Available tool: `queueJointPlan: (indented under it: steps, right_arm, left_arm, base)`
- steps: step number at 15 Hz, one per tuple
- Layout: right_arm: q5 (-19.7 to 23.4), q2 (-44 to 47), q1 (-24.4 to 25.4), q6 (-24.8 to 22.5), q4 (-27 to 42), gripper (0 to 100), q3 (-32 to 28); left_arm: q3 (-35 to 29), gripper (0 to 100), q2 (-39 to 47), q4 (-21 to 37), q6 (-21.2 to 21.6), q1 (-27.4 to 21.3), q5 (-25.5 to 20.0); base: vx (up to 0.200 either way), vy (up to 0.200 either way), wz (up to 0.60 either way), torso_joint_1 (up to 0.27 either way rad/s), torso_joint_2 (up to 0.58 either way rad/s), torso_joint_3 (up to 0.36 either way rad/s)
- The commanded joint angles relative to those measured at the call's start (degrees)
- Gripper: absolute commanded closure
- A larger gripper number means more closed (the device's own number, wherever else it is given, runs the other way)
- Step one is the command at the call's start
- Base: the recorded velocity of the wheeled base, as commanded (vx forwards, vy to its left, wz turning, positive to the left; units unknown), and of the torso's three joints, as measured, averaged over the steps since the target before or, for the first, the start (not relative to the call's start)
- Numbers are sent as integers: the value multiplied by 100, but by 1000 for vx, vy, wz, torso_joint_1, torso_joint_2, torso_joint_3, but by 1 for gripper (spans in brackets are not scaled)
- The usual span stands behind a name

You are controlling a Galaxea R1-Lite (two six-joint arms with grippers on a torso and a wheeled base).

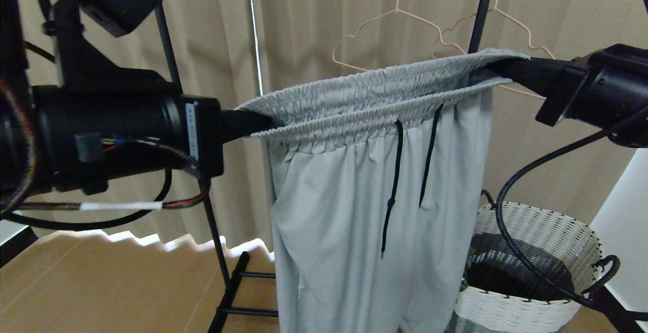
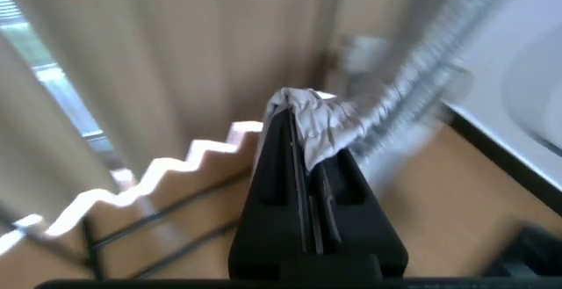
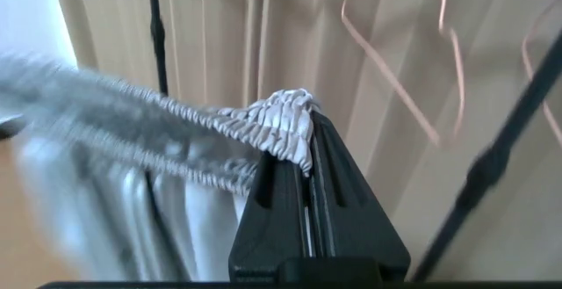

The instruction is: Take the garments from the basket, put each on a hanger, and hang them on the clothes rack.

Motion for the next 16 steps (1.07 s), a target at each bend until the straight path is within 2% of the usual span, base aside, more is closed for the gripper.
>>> queueJointPlan:
  steps: [1,3,10,11,14,16]
  right_arm:
    - [17,468,43,120,-159,100,-181]
    - [17,617,210,428,-309,100,-330]
    - [-36,591,219,428,-212,100,-313]
    - [-45,512,210,428,-194,100,-304]
    - [-45,90,193,428,263,100,-269]
    - [-36,-235,193,428,605,100,-269]
  left_arm:
    - [306,100,-673,22,10,-280,-253]
    - [420,100,-867,22,10,-544,-253]
    - [552,100,-832,-40,28,-605,-244]
    - [411,100,-761,-40,28,-561,-226]
    - [-248,100,-199,-40,28,19,-182]
    - [-520,100,267,-189,28,318,46]
  base:
    - [0,0,0,0,0,0]
    - [0,0,0,0,0,0]
    - [0,0,0,0,0,0]
    - [0,0,0,0,0,0]
    - [0,0,0,0,0,0]
    - [0,0,0,0,0,0]
